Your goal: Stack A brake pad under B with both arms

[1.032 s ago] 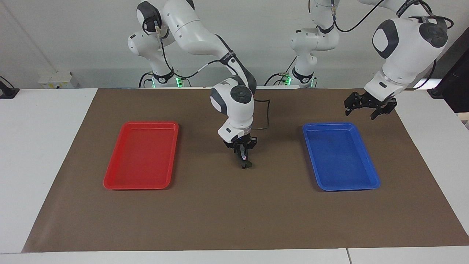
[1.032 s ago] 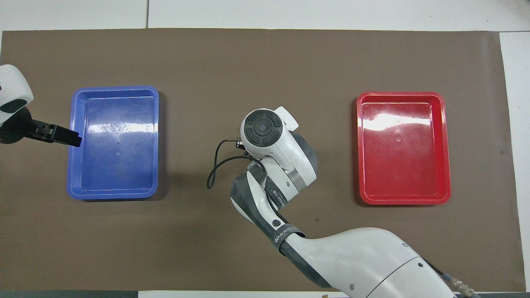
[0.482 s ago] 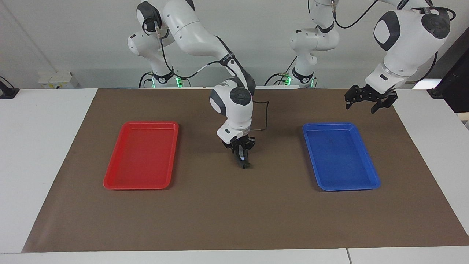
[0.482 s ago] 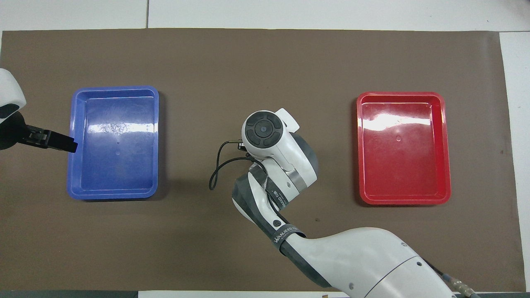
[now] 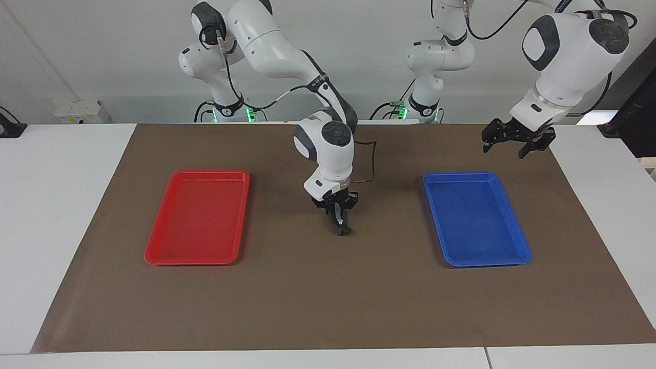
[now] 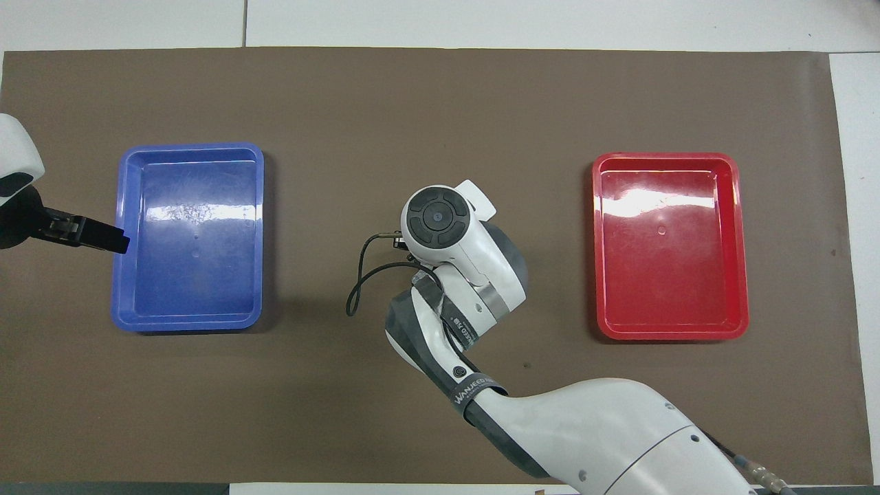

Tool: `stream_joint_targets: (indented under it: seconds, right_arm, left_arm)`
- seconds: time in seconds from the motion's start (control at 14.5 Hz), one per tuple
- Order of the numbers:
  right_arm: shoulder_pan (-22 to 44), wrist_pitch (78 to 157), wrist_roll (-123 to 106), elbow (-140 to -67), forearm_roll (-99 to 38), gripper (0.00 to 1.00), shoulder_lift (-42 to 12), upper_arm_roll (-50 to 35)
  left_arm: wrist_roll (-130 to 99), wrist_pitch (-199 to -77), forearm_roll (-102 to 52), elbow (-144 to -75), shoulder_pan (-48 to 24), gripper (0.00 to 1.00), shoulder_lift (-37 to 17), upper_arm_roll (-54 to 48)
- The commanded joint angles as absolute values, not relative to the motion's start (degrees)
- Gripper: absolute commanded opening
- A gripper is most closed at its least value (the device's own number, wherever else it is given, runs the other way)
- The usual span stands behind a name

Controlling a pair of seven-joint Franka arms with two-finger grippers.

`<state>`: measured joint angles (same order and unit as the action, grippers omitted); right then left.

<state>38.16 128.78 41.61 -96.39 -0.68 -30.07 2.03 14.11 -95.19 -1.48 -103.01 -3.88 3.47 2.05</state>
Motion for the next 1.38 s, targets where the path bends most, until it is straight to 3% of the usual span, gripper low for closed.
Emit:
stream_joint_targets:
  seconds: [0.0, 0.07, 0.14, 0.21, 0.48, 0.76, 1.31]
  right_arm:
    - [38.23, 130.17, 41.66, -97.21, 0.44, 0.06, -29.44, 1.93]
    - [38.23, 130.6, 41.75, -97.38, 0.18, 0.35, -29.44, 1.85]
    - [38.23, 131.13, 41.75, -97.99, 0.18, 0.72, -29.36, 1.76]
    - [38.32, 131.48, 41.75, -98.43, 0.26, 1.0, -29.18, 1.76]
    - [38.41, 129.91, 41.13, -98.0, 0.61, 1.0, -28.83, 1.76]
    - [35.96, 126.22, 38.06, -98.26, 2.63, 1.0, -23.57, 2.37]
    - [16.11, 118.66, 23.22, -98.0, 4.48, 1.0, -11.44, 2.29]
  left_arm:
    - [14.5, -95.19, -1.41, -103.62, -3.52, 1.0, 4.39, 1.76]
    - [14.5, -95.19, -1.41, -103.62, -3.52, 1.0, 4.39, 1.76]
    - [14.5, -95.19, -1.41, -103.62, -3.52, 1.0, 4.39, 1.76]
    - [14.5, -95.19, -1.41, -103.54, -3.52, 1.0, 4.39, 1.76]
    - [14.5, -95.19, -1.41, -103.62, -3.52, 1.0, 4.39, 1.76]
    - [14.5, -95.19, -1.41, -103.62, -3.52, 1.0, 4.39, 1.76]
    - [14.5, -95.19, -1.41, -103.62, -3.52, 1.0, 4.39, 1.76]
